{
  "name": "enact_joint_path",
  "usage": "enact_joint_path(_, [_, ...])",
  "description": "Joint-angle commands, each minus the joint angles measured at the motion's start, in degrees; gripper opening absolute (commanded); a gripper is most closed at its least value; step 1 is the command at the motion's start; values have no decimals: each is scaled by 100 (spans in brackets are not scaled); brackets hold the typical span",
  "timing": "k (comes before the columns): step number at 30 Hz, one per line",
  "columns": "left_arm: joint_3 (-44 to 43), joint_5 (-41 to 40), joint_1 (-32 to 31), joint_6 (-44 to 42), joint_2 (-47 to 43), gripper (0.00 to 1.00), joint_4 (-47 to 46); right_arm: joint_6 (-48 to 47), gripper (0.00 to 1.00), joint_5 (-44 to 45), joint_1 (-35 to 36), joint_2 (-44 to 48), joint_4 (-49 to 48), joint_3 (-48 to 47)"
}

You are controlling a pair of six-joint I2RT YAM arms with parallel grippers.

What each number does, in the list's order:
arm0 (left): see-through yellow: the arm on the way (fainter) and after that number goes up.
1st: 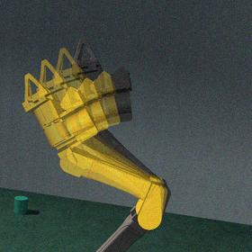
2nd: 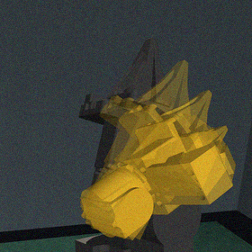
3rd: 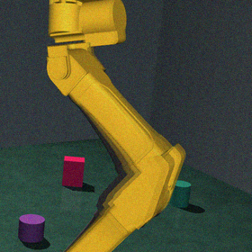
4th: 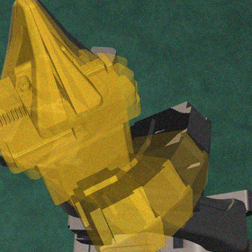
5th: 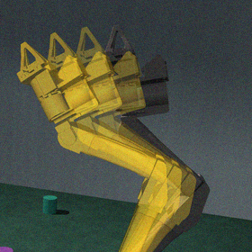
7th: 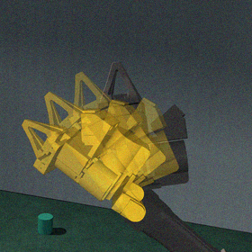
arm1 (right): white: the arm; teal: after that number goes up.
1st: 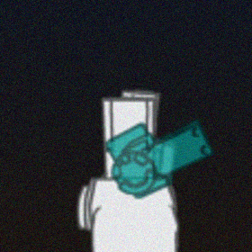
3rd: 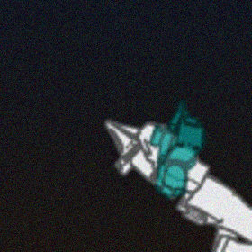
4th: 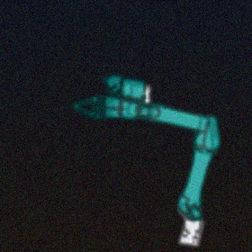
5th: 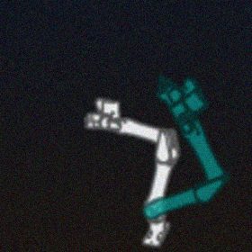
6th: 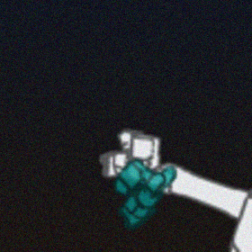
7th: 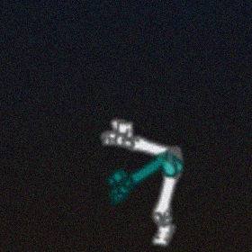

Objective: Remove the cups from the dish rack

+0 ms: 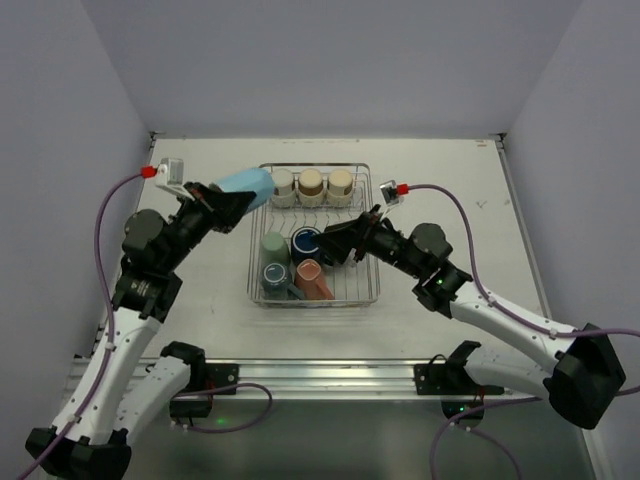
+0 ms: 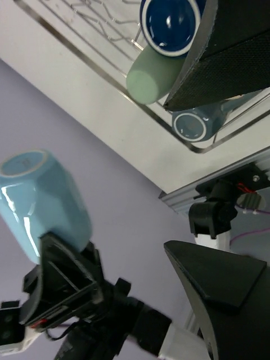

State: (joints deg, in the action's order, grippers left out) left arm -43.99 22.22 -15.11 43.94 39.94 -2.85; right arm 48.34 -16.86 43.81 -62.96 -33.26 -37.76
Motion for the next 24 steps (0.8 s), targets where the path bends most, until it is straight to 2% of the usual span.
enact_joint_path(1, [-969,-1499,17,-1027,705,0,897,-464,99,315,-57,407,712,-126])
enact_joint_path(6, [-2499,-3108,131,-1896,2489,0,2321,-1493,99,666,-48,749,2696,-732])
enact_joint_path(10, [-3500,-3943,465,-2319,3728,0,2841,-1985,99,728,-48,986,3526,-874])
enact_joint_path(17, [-4513,-4296,1063,-2636,5408,0,3353,-2320,99,746,-39,1260,3888,-646])
enact_joint_path(24, [-5110,-3997,1511,-2645,6779,0,3590,-2416,99,632,-31,1075,3967,-592])
